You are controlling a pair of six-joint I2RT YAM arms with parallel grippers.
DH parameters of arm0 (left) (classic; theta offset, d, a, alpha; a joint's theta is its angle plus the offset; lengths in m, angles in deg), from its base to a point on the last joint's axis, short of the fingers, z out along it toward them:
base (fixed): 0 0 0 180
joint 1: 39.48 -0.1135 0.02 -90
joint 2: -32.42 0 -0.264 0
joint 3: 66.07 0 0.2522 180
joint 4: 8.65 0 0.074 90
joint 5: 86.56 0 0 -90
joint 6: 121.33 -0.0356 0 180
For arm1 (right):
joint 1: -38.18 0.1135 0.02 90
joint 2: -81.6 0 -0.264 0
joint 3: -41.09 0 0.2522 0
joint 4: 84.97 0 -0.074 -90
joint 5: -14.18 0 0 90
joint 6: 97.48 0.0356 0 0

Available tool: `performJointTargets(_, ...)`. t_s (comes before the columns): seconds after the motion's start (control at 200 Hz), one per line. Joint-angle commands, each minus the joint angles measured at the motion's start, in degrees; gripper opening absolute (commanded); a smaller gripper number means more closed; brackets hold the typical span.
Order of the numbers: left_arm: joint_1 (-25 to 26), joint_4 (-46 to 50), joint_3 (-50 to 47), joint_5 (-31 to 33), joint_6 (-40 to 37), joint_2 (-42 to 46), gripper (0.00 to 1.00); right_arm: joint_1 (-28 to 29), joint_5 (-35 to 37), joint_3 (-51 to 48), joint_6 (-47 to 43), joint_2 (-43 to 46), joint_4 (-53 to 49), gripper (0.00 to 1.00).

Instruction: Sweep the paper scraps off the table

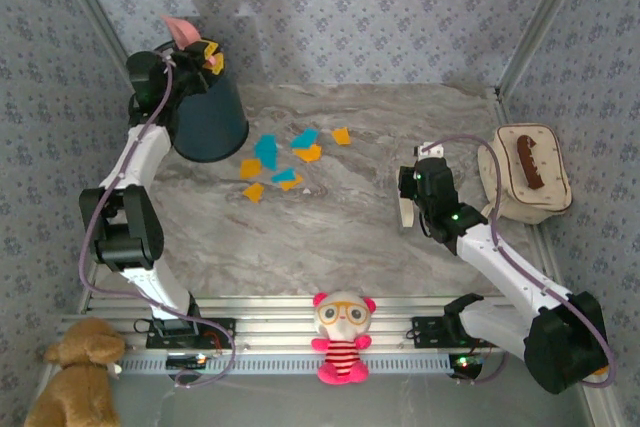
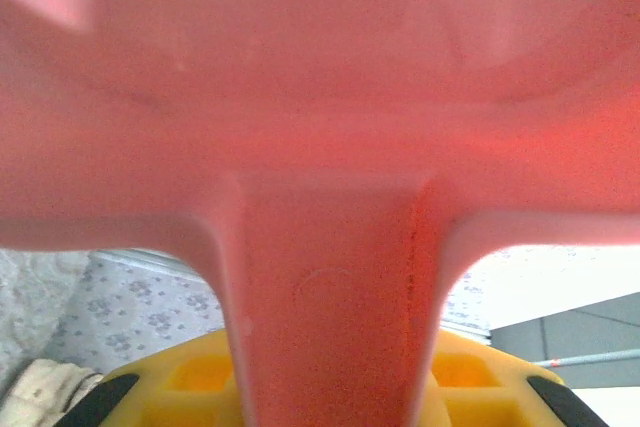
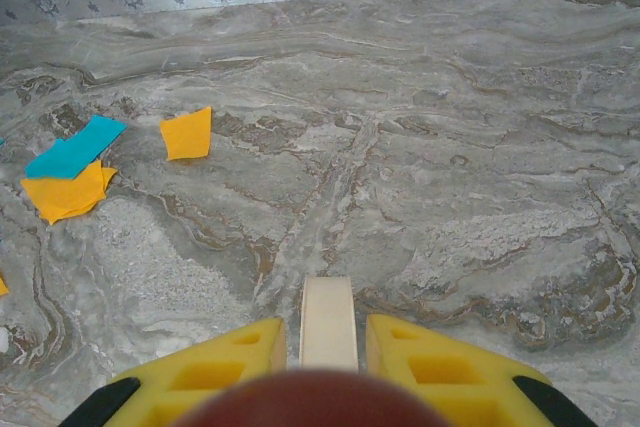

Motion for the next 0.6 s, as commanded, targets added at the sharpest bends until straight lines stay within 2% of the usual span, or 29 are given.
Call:
performJointTargets(0.0,0.90,-7.93,-0.42,1.82,5.50,1.83,0.00,0.39,0.01,-0.38,1.26,-0.03,0.67,0.00)
performJointTargets(0.31,1.80,-15.96,-2.78,4.88,13.47,1.86,0.00,0.55,0.08,-0.82,1.26,0.22,0.64,0.00)
performJointTargets(0.49,1.81,-16.09,-0.67,2.95,12.68,1.74,0.00,0.60,-0.18,-0.82,1.41,0.48,0.65,0.00)
performJointTargets(0.595,1.87,-13.68,1.11,1.06,9.63,2.57,0.00,0.68,-1.84,-0.48,1.00,0.23,1.09,0.00)
